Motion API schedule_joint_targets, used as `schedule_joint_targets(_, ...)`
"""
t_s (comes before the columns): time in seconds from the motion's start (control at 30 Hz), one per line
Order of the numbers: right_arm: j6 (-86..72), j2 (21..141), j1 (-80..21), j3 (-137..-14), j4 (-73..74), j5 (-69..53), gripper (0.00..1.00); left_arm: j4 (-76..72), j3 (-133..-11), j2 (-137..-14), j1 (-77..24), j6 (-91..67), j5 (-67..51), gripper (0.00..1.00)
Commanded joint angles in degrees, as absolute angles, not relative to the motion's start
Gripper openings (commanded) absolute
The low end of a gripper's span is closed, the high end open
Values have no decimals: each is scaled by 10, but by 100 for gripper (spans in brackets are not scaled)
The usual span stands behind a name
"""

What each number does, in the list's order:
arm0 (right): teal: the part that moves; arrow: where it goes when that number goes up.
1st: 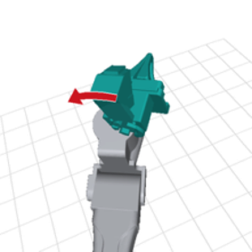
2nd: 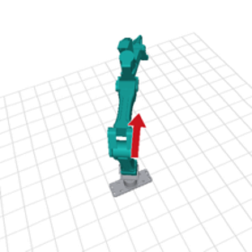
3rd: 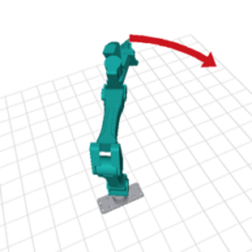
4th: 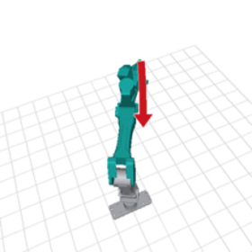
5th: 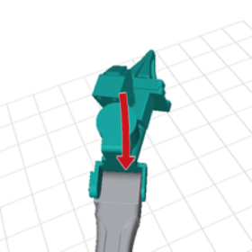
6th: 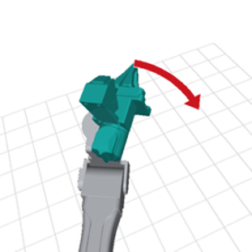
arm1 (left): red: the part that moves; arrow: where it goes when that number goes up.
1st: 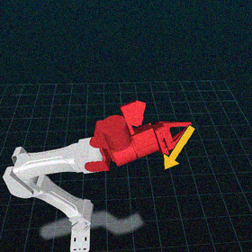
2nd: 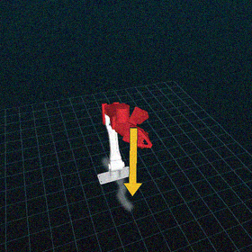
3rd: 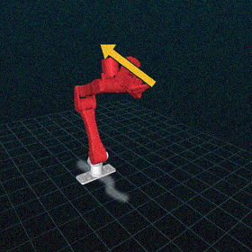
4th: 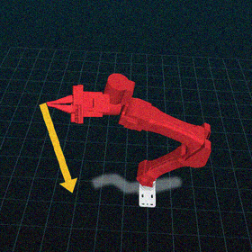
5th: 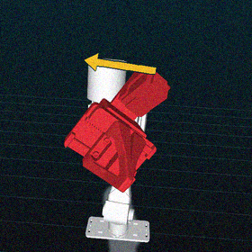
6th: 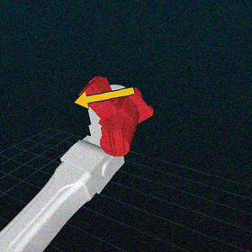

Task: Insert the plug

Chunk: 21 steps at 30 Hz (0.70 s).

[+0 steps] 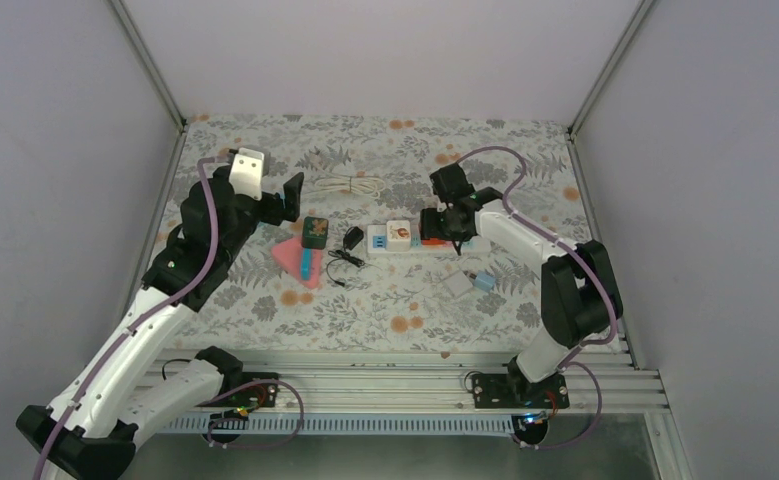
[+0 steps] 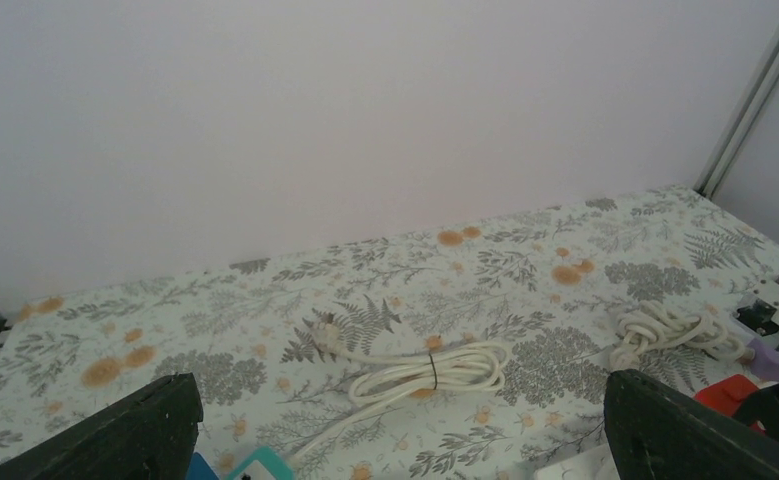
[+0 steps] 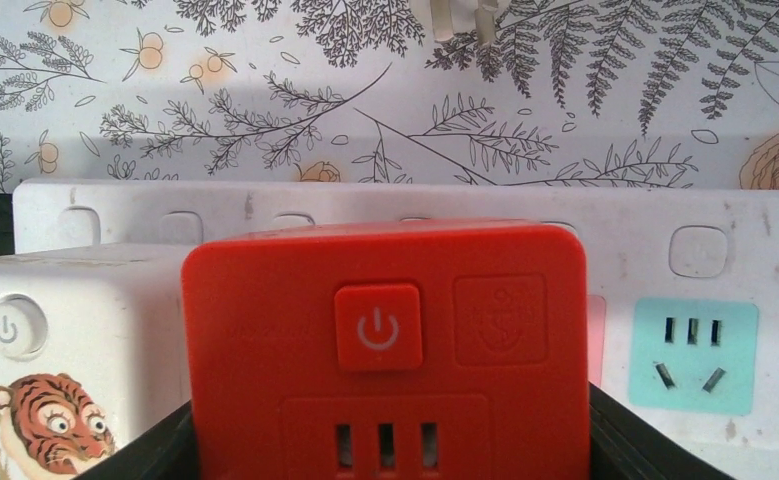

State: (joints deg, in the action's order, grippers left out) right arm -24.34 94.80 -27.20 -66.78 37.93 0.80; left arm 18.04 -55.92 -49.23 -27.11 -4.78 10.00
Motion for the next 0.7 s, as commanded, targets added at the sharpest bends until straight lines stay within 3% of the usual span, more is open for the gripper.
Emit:
schedule_joint_targets(0.0,-262,962,-278,-641,402,28,50,188,-569,-501,-269,-50,111,100)
schedule_joint_targets(0.37,-274,904,-279,-672,422,36,50,191,-571,-506,-269,-54,108,100)
schedule_joint_targets(0.67,-267,928,-279,-652,390,-4,50,193,-571,-506,-269,-54,108,100)
